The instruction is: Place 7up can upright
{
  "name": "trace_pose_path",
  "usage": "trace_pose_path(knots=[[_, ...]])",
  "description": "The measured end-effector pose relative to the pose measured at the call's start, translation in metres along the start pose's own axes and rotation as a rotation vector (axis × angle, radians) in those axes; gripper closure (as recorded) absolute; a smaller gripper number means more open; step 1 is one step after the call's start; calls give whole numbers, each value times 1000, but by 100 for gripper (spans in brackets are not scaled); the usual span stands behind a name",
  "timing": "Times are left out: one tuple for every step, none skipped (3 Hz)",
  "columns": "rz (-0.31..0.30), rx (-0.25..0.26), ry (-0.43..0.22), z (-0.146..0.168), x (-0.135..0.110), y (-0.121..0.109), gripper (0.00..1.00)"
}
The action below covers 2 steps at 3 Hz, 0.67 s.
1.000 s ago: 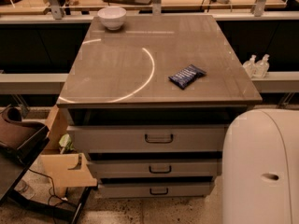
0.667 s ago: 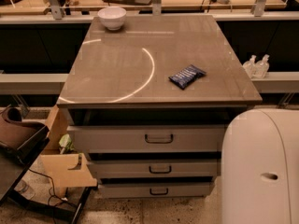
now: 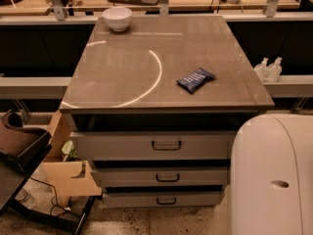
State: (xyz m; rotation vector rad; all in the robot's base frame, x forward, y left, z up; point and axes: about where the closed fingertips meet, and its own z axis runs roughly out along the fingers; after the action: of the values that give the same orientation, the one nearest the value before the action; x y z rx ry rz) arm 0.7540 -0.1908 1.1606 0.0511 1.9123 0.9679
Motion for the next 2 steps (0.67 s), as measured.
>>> trace_pose_path(knots=[[-14,12,33,5,9,-2,100],[-39,41,101,8,26,-6,100]])
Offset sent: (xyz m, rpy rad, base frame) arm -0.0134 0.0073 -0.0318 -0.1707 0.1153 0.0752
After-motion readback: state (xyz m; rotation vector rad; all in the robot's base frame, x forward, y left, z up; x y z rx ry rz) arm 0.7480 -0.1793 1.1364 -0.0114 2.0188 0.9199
